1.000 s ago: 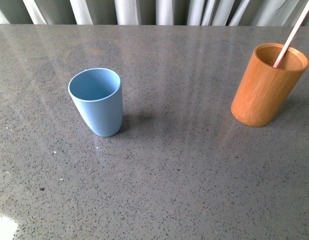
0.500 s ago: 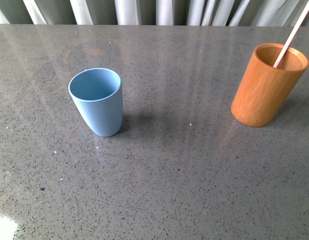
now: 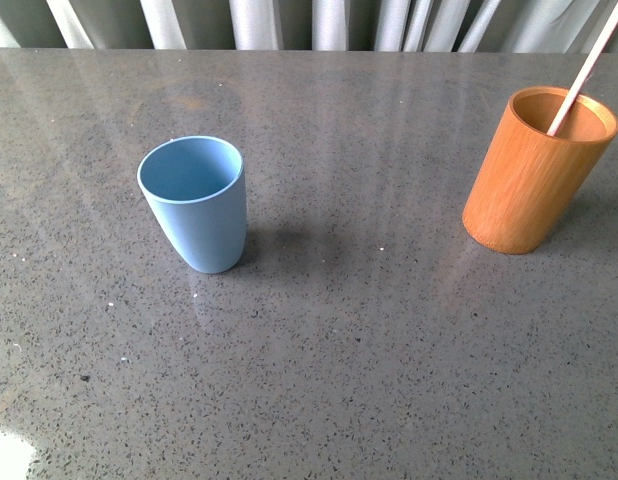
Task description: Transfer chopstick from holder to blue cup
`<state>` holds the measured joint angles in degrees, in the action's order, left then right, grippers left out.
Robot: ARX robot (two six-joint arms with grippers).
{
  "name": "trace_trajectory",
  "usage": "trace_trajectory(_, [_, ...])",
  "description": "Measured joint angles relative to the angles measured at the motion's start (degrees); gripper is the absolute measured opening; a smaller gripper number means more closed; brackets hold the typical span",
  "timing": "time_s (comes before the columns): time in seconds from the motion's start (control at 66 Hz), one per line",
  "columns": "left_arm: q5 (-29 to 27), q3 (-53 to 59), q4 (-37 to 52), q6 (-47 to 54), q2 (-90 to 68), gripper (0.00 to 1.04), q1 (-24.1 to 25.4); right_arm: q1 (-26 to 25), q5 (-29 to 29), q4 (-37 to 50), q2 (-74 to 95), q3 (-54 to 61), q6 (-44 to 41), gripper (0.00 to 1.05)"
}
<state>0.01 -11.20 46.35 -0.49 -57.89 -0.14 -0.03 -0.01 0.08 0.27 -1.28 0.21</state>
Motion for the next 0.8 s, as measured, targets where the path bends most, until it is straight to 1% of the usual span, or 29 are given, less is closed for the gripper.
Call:
trace_trajectory(0.227, [0.0,4.17,-3.19,0.02,7.19,0.02,0.0,0.0,0.0,0.0,0.0,0.02,0.0,0.96])
trace_trajectory(0.5, [-0.02,7.76,-9.27,0.02,16.85,0.02,0.02,0.0,0.0,0.0,0.0,0.0,0.0,0.96])
trace_trajectory(0.591, [0.0,9.68,-7.32,0.02,17.64,0.02,0.02,0.0,0.0,0.0,0.0,0.0,0.0,0.96])
trace_trajectory(0.803, [-0.02,10.36,-13.68,0.04,24.52,0.02,0.02,0.0,0.0,0.0,0.0,0.02,0.0,0.96])
